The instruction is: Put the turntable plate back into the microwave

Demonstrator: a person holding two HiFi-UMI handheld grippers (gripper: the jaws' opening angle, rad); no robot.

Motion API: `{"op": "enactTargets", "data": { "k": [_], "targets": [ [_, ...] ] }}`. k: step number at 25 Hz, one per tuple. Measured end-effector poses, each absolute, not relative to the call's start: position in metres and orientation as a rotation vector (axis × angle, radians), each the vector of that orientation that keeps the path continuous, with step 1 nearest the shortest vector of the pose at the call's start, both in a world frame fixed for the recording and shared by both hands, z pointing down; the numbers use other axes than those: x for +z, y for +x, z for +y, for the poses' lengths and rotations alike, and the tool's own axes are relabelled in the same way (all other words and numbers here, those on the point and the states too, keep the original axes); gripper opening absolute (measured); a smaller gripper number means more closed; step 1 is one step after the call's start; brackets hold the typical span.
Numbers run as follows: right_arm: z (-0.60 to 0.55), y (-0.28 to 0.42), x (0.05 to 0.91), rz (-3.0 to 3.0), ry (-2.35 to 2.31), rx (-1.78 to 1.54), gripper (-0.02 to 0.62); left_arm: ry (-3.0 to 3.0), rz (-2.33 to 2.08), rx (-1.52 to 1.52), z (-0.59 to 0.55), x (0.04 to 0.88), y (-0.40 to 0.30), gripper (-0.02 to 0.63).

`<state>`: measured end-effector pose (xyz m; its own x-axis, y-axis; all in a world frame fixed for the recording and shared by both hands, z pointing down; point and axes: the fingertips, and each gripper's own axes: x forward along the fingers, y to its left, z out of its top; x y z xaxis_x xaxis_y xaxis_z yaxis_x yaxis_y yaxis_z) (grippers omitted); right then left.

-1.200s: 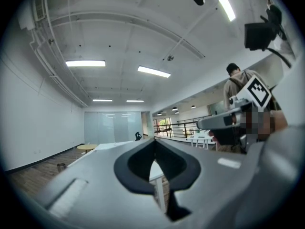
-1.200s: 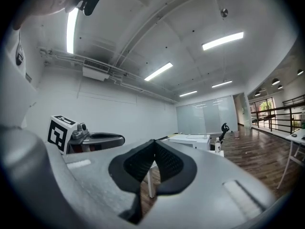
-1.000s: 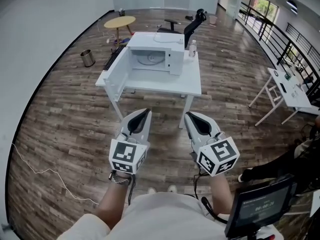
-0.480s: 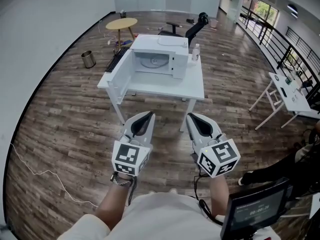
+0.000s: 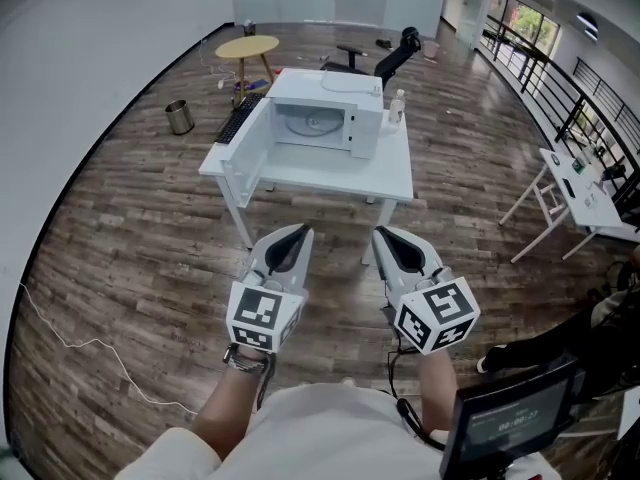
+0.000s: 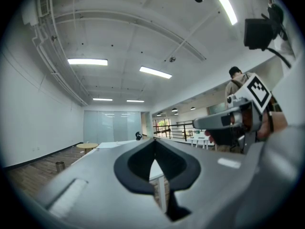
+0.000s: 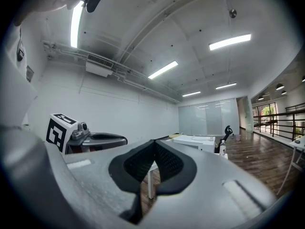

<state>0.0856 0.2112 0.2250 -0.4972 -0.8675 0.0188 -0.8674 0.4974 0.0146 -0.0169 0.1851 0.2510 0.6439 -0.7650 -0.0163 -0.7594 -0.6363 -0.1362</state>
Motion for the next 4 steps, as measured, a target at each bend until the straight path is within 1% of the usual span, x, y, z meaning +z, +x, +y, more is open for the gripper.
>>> {"op": "enactTargets", "data": {
  "k": [4],
  "targets": [
    [0.2116, 0.084, 0.2233, -2.699, 1.562, -0.004, 0.001, -2.731, 1.274, -0.061, 0.1854, 0.2475, -0.0183, 0.006]
  ]
}}
